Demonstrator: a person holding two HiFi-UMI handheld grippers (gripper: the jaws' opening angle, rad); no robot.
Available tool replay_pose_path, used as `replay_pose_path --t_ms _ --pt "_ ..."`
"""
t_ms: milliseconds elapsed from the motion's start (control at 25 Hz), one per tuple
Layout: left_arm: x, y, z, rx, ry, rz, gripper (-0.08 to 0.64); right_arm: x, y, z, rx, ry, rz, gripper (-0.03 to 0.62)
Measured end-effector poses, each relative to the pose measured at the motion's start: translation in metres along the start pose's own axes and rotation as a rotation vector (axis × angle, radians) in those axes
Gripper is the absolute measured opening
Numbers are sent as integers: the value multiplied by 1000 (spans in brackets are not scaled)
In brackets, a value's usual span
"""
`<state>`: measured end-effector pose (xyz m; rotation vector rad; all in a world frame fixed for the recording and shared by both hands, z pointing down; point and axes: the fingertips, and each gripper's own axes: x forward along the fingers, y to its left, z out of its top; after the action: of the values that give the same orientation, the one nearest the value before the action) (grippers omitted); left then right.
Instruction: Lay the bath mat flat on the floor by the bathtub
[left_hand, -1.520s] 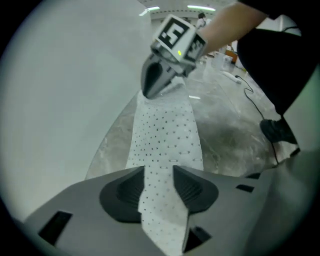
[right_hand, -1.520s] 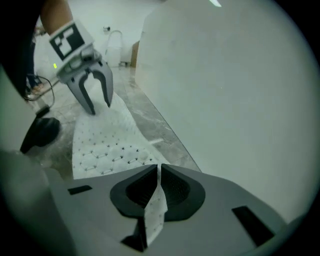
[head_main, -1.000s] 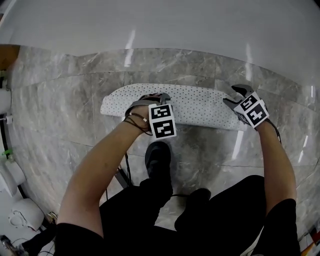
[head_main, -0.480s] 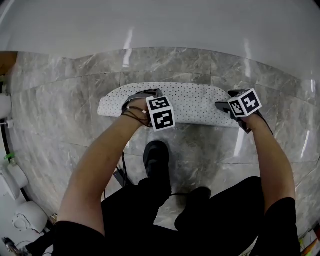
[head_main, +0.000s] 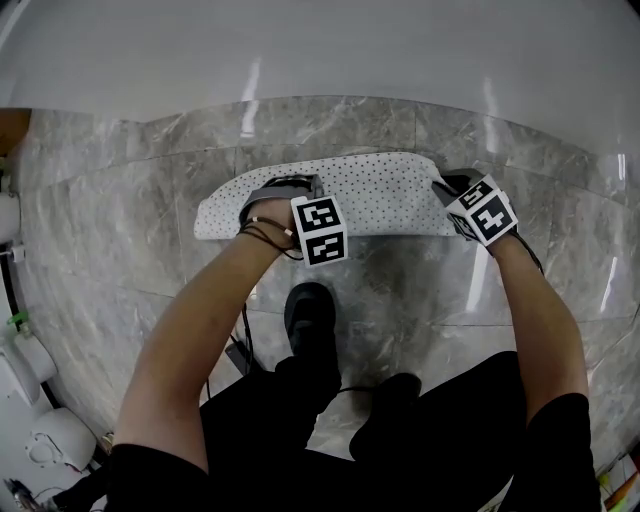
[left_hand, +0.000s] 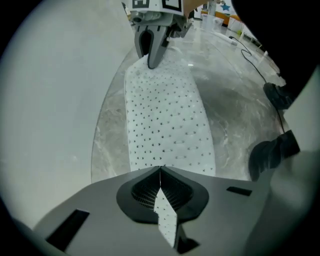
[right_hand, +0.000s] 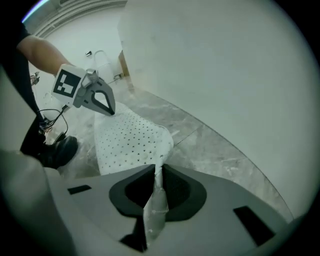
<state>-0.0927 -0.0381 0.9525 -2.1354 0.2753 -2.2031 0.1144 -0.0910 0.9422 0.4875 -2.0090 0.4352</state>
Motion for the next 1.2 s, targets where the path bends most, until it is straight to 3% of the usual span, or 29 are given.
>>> replay_pose_path --t_ms 240,360,480,600,680,800,960,1040,1200 --pt "-42 43 19 -162 -244 163 49 -8 -37 20 -38 -50 -187 49" --pt "-50 40 21 -194 -296 182 63 -15 -56 28 -43 -59 -296 48" --pt "-44 28 19 -219 -308 149 35 -22 -69 34 -28 -73 -355 47" --pt "-30 9 16 -251 -271 29 29 -17 -62 29 -42 -60 -329 46" --pt "-19 -8 15 -219 -234 -37 29 -14 -56 24 -105 -37 -326 48" --pt "-12 -26 18 -151 -209 -67 21 -14 -53 26 -259 -11 -380 46" --pt "-21 -15 29 -71 -224 20 81 -18 -61 24 -275 3 -426 46" --pt "-29 4 32 -101 -253 94 114 -22 -69 21 -249 9 -447 46" --pt "-41 40 28 -212 -287 198 92 -31 -92 9 -142 17 -491 44"
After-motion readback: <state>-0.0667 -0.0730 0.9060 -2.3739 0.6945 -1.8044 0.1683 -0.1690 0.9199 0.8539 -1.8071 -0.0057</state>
